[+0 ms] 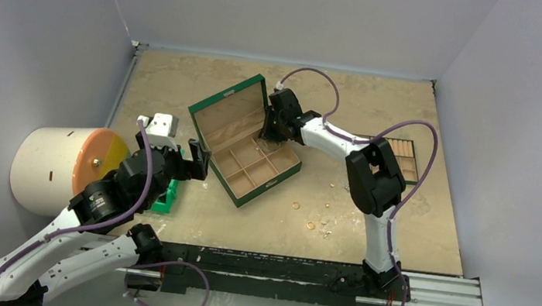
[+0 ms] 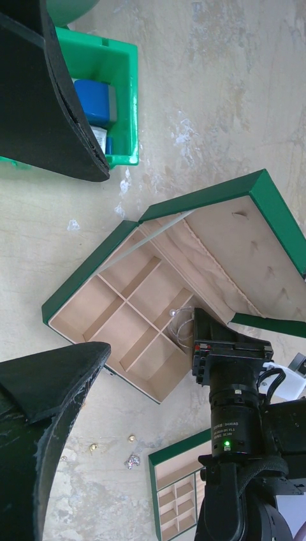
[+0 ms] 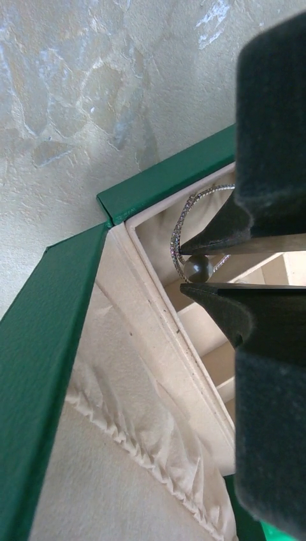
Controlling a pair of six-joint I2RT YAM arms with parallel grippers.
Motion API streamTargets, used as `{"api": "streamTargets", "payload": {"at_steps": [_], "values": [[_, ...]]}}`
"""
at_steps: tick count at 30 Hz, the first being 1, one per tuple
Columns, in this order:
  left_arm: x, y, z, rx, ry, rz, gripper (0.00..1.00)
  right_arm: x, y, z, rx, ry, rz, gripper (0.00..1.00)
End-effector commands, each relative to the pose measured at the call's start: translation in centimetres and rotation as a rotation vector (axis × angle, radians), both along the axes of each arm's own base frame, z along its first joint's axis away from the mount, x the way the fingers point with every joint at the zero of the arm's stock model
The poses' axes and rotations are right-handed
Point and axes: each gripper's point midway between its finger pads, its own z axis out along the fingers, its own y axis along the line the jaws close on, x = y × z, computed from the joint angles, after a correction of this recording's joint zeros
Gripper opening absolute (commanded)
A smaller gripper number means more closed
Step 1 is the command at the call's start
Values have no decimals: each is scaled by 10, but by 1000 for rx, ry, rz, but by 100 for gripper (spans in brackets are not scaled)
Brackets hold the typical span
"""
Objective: Organize the mixed jewelry
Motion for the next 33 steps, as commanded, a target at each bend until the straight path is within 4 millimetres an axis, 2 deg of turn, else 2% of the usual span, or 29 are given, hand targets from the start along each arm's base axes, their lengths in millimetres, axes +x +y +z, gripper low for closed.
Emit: {"api": "streamTargets", "payload": {"at_steps": [1, 3, 6, 9, 16, 19, 27, 33], "values": [[1, 1, 7, -25, -17, 17, 97, 18, -2, 20, 18, -56, -60, 7], [1, 1, 7, -24, -16, 18, 97, 18, -3, 20, 16, -58, -66, 15], [1, 1, 7, -25, -16, 19, 97, 19, -4, 22, 14, -61, -76, 37], [1, 2, 7, -24, -16, 20, 97, 18, -4, 29, 22, -68, -75, 46], [2, 1, 6, -22, -14, 19, 97, 16, -13, 52, 31, -117, -96, 47], [2, 1, 6, -21, -14, 19, 97, 9, -18, 60, 34, -122, -91, 46], [2, 1, 6, -20, -13, 21, 97, -33, -46, 92, 43, -142, -59, 44], [2, 1, 6, -21, -12, 18, 97, -74, -87, 113, -10, -162, -61, 44]]}}
